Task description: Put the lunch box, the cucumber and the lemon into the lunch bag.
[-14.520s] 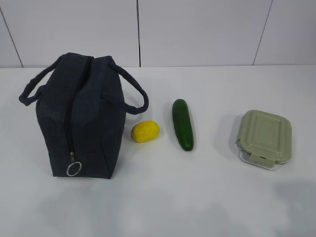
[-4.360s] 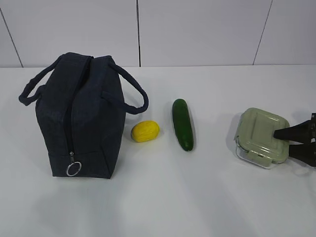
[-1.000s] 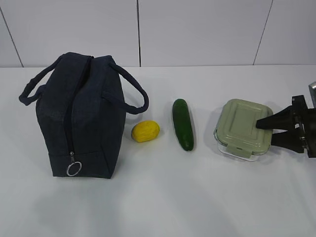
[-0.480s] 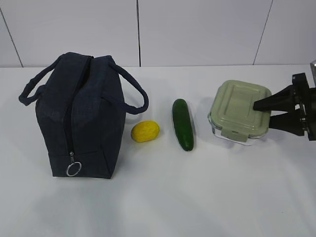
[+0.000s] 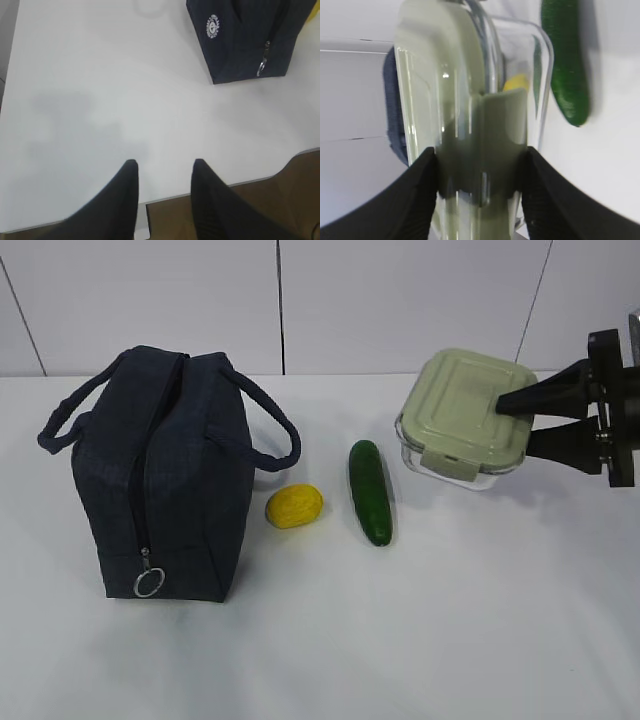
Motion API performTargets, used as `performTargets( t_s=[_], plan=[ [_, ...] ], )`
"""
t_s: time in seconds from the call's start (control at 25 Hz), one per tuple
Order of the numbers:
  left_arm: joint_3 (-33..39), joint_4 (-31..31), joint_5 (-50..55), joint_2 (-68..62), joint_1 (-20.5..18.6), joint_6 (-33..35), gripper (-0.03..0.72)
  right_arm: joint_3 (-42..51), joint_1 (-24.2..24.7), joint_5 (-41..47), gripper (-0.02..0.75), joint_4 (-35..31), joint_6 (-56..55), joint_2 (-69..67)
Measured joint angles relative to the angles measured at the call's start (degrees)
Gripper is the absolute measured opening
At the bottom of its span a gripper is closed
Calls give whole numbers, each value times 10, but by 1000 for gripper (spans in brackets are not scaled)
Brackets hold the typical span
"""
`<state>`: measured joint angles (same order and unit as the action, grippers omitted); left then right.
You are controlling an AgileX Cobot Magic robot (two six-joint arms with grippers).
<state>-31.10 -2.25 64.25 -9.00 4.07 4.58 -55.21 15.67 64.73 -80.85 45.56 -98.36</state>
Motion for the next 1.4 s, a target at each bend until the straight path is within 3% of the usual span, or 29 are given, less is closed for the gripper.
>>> performTargets(
  t_s=[0.48, 0.84, 1.4],
  plan=[
    [-59, -91, -35, -92, 0, -1, 239, 0, -64, 2, 372, -105, -19, 45],
    [-67, -150, -104, -252, 0, -1, 239, 1, -115, 2, 372, -145, -21, 46],
    [-269, -178, -118, -584, 0, 15, 274, -64, -154, 5, 372, -157, -21, 46]
  ],
)
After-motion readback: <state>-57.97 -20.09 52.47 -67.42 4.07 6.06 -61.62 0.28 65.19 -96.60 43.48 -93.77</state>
